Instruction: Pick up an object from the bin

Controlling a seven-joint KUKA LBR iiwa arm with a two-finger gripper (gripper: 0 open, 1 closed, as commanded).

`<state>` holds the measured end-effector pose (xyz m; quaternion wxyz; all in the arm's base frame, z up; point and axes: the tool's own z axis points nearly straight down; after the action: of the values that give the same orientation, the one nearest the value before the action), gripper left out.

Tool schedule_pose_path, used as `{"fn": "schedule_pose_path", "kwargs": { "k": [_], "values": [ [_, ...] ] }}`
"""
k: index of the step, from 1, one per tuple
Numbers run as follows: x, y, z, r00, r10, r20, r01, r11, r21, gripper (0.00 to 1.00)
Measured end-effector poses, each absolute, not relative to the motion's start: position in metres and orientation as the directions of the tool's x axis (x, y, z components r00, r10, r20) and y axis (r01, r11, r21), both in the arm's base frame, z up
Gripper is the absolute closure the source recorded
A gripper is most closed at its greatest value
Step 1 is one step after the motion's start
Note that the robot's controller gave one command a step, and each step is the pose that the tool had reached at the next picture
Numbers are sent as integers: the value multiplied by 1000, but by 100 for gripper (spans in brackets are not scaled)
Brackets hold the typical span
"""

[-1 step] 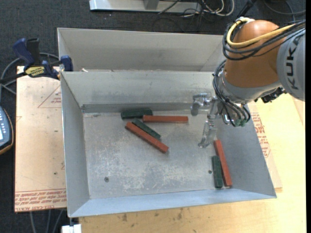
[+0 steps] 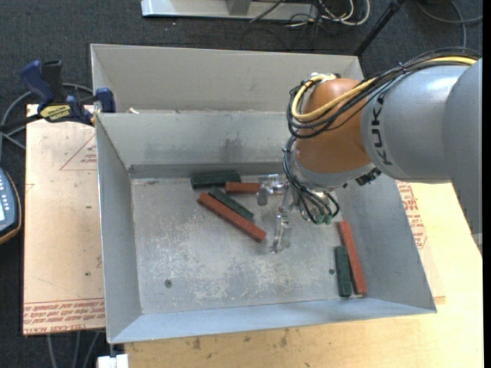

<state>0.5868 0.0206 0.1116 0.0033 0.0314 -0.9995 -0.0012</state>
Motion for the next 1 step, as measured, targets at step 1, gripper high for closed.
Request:
{"fn": "schedule_pose_path", "kwargs": {
  "k": [1],
  "values": [
    [633, 54, 70, -996, -87, -6, -87, 996, 1, 0]
  ]
}}
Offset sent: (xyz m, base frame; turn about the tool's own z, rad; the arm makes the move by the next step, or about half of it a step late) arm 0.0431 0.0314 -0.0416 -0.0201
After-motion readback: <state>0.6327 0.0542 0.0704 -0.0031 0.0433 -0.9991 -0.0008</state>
